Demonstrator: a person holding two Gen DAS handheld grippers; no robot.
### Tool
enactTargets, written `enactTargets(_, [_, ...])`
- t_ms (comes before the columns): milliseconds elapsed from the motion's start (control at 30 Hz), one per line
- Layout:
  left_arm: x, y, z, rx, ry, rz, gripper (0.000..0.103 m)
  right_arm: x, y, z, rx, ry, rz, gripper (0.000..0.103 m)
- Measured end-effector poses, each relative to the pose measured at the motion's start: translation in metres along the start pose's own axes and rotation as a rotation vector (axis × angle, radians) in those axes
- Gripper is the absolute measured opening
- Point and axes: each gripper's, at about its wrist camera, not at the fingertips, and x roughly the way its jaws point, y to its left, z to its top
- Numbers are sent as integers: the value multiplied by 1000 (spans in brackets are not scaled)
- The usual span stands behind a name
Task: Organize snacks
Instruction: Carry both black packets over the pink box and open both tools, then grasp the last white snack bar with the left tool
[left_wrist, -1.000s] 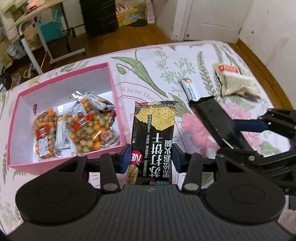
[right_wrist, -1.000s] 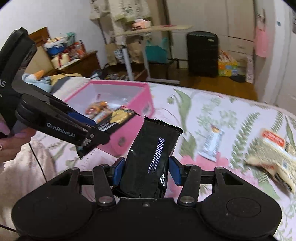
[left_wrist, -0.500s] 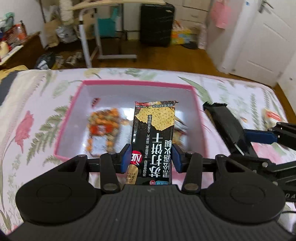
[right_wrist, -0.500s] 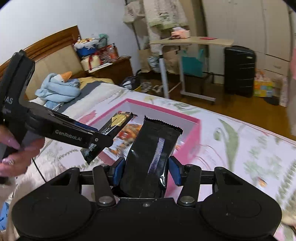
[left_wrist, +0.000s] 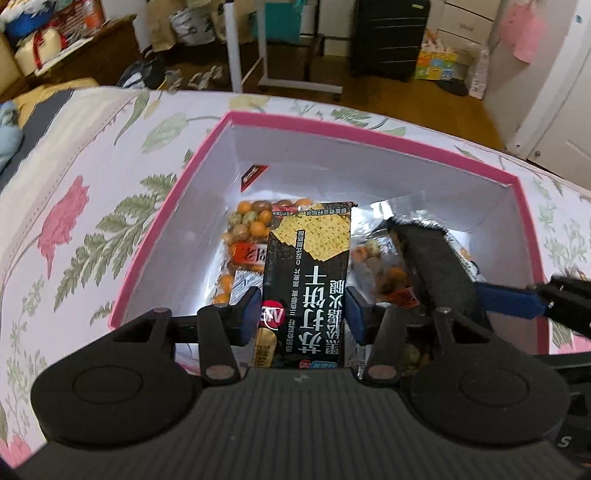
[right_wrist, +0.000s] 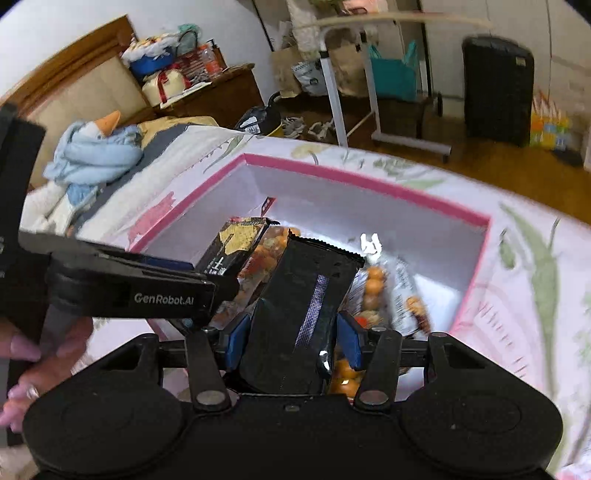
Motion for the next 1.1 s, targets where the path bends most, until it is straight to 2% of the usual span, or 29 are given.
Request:
enactTargets(67, [-2, -1, -2, 28, 1, -25, 51, -6, 2, -5, -32, -46, 7, 68])
enactTargets(100, [-5, -2, -3, 46, -9, -26, 52, -12, 4, -7, -60, -68, -16, 77])
enactTargets(167, [-15, -5, -5, 76, -41, -7, 55, -27, 3, -10, -93, -99, -42, 78])
enactTargets(267, [-32, -11, -8, 117, -83, -5, 56, -56, -9, -13, -51, -134, -42, 78])
enactTargets(400, [-55, -23, -15, 132, -91, -79, 57, -104, -28, -29, -7, -219, -85, 78])
enactTargets(567, [-77, -54, -22, 170, -87, -201, 57, -152, -48, -60, -54, -322, -212, 78])
enactTargets(667, [-85, -79, -27, 206, -91, -279, 57, -163, -59, -78, -136, -319, -353, 78])
enactTargets(733, [-88, -97, -31, 238, -108, -322, 59, -168, -69, -89, -144, -318, -402, 78])
enactTargets(800, [-89, -118, -37, 277, -130, -360, 65, -171, -84, -98, -92, -306, -410, 78])
enactTargets(933, [-83, -161, -44, 328, -152, -393, 68, -166, -108, -111, -30, -269, -405, 78])
enactTargets(1033, [-70, -192, -45, 324, -124, -423, 68, -154, -130, -119, 17, -242, -412, 76])
enactTargets(1100, [-53, -212, -43, 297, -76, -461, 68, -144, -149, -123, 76, -225, -410, 73])
